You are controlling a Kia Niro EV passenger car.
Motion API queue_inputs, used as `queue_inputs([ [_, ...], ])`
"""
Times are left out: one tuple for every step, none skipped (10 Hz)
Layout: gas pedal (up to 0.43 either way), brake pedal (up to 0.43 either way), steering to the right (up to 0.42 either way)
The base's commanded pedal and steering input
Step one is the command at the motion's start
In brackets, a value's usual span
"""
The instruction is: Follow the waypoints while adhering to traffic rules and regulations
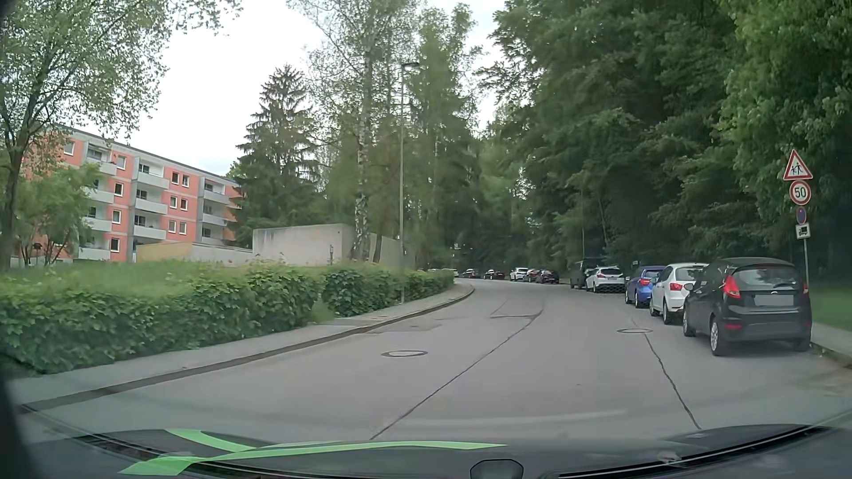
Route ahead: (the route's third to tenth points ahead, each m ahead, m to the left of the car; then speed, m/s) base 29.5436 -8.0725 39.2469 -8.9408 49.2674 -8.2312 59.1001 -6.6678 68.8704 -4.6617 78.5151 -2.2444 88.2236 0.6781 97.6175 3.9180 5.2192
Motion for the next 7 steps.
queue_inputs([
  [0.197,0.0,0.027],
  [0.197,0.0,0.016],
  [0.197,0.0,0.011],
  [0.197,0.0,0.029],
  [0.197,0.0,0.053],
  [0.197,0.0,0.066],
  [0.197,0.0,0.075],
])
